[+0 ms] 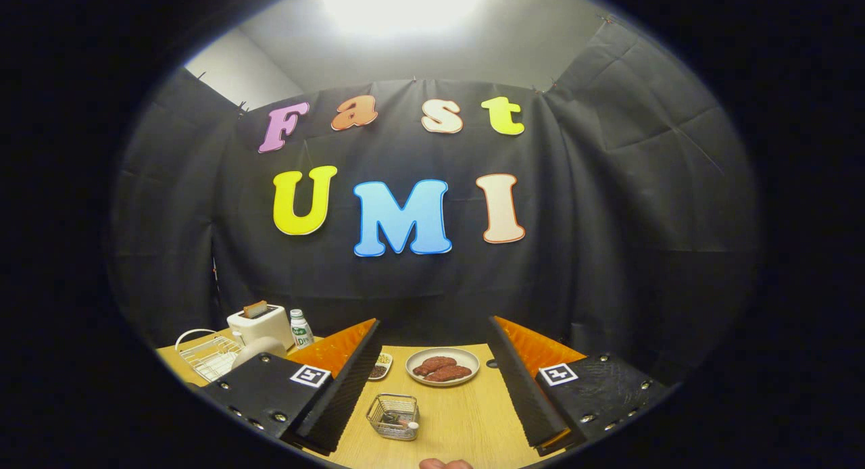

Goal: Take the plate from the dish rack, then take the spoon from the basket and place it into the plate.

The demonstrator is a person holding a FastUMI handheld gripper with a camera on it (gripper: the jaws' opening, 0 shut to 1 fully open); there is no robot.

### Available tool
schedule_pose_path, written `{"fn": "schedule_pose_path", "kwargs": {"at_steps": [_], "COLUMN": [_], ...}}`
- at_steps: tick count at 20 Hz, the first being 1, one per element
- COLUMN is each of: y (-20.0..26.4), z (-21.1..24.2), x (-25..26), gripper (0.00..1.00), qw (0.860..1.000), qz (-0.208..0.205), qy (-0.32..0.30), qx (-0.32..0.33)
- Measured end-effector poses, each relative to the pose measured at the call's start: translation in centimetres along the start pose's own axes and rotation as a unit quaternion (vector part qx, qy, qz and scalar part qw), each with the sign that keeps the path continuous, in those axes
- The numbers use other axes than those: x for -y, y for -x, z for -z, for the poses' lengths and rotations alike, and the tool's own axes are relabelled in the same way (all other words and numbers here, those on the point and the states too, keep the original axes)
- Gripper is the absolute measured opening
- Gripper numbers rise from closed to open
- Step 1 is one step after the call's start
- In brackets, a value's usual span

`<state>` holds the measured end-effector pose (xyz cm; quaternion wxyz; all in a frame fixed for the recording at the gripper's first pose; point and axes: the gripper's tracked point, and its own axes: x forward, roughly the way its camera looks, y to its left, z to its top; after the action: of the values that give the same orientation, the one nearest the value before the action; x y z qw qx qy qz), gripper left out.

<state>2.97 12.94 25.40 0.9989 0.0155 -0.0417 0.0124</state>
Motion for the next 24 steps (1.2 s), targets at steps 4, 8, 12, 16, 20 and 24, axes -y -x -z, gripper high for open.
{"fn": "schedule_pose_path", "kwargs": {"at_steps": [4,8,12,16,20,24], "y": [-1.4,-2.8,-3.7,-4.3,-4.7,-5.7], "z": [0.0,0.5,2.3,4.4,7.0,9.2], "x": [-4.7,-9.5,-13.6,-16.9,-20.0,-22.5], "gripper": [0.97,0.97,0.97,0.97,0.97,0.97], "qw": [0.999,0.996,0.987,0.972,0.947,0.920], "qz": [-0.020,-0.056,-0.078,-0.106,-0.128,-0.142], "qy": [0.000,-0.004,-0.024,-0.043,-0.072,-0.103], "qx": [-0.039,-0.075,-0.139,-0.204,-0.285,-0.350]}}
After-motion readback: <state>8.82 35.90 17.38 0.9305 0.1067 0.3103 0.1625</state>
